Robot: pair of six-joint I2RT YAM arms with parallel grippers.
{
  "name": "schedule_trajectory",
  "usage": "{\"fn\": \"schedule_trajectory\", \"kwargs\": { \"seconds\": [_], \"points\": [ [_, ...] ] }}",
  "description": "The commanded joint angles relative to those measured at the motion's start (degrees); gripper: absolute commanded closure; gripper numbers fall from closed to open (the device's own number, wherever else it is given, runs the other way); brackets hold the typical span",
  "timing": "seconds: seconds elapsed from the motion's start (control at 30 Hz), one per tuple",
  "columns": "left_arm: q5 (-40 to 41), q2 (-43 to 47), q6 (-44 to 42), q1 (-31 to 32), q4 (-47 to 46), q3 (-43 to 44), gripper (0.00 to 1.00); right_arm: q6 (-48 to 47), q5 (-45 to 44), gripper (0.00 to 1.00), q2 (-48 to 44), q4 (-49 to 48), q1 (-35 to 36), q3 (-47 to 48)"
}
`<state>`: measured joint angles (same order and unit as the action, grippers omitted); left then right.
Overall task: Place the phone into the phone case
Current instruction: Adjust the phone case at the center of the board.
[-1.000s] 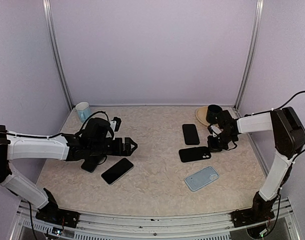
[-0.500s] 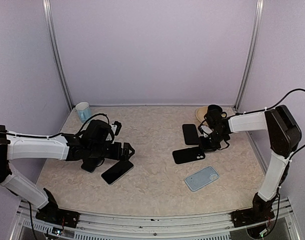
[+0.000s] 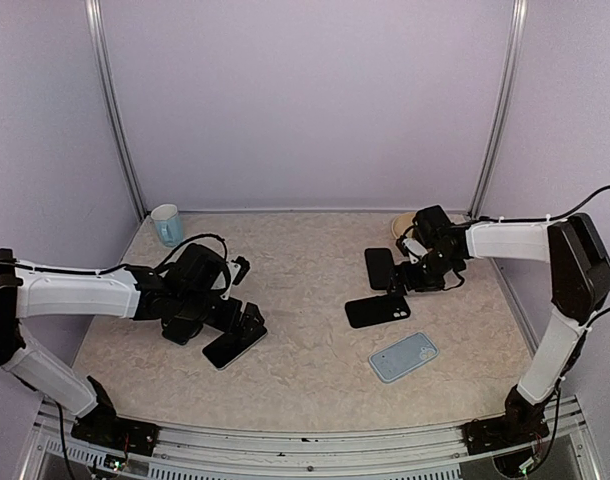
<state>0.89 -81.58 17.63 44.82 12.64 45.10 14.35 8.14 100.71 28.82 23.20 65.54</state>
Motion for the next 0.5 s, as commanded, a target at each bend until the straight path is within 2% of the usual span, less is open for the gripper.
{"fn": "schedule_trajectory", "kwargs": {
  "seconds": [0.0, 0.47],
  "points": [
    [-2.7, -2.4, -5.9, 0.0, 5.0, 3.5, 0.01, -1.8, 1.8, 0.14, -3.6, 0.3, 0.4, -0.2],
    [-5.3, -2.4, -16.7, -1.4, 9.1, 4.7, 0.01, -3.9, 6.7, 0.01, -8.6, -3.3, 0.4, -3.2]
  ]
}}
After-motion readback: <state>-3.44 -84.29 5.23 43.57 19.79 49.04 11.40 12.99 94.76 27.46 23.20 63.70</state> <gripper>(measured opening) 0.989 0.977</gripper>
